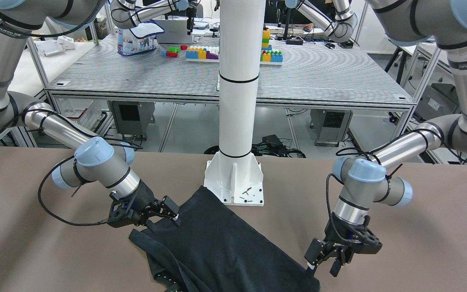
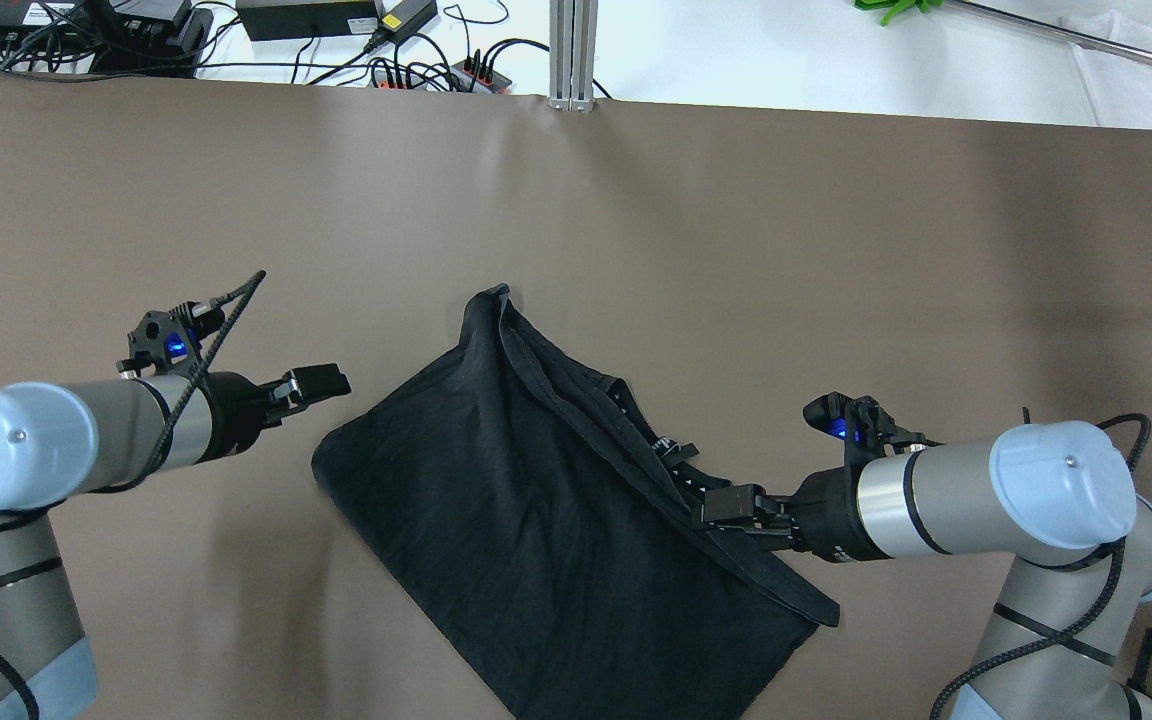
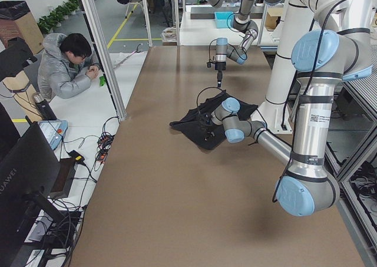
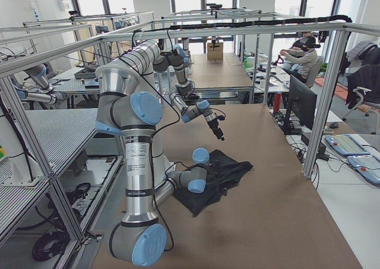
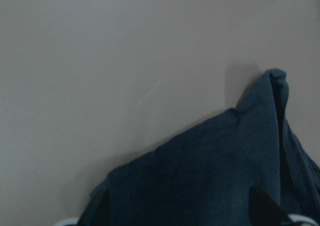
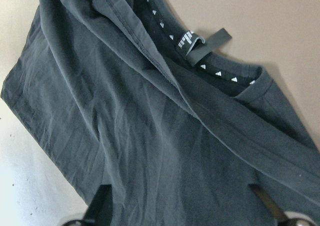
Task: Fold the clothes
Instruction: 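Grasp the shirt's far edge with the left gripper while the right gripper holds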
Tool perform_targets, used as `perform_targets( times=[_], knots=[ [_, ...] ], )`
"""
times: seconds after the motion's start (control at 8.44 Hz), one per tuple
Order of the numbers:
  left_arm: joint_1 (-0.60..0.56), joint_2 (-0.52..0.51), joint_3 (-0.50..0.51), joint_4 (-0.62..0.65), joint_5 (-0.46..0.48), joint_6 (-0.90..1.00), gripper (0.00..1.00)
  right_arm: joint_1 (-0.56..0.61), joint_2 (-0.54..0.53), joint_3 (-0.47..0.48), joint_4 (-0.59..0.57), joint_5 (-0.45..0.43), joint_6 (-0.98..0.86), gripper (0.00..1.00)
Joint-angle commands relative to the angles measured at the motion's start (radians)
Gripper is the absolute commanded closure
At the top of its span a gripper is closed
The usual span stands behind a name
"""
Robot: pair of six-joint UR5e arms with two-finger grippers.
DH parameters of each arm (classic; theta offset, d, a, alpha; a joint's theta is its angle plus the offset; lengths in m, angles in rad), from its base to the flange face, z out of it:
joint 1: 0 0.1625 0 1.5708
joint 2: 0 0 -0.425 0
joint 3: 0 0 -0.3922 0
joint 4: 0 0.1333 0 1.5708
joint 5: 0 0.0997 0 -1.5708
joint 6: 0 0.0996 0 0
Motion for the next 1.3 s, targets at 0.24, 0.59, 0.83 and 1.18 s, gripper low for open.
perform_targets(
  times=[0.24,0.59,0.83,1.18],
  knots=[
    [0.105,0.004,0.135,-0.171,0.077,-0.014,0.00,0.032,0.002,-0.001,-0.001,-0.054,-0.038,0.06],
    [0.144,0.006,0.166,-0.173,0.117,-0.012,0.00,0.026,0.002,0.001,-0.004,-0.074,-0.030,0.06],
    [0.144,0.007,0.184,-0.173,0.117,-0.008,0.00,0.023,0.002,0.001,-0.004,-0.076,-0.029,0.06],
    [0.146,0.006,0.186,-0.173,0.115,-0.004,0.00,0.020,0.003,0.002,-0.004,-0.097,-0.029,0.06]
  ],
)
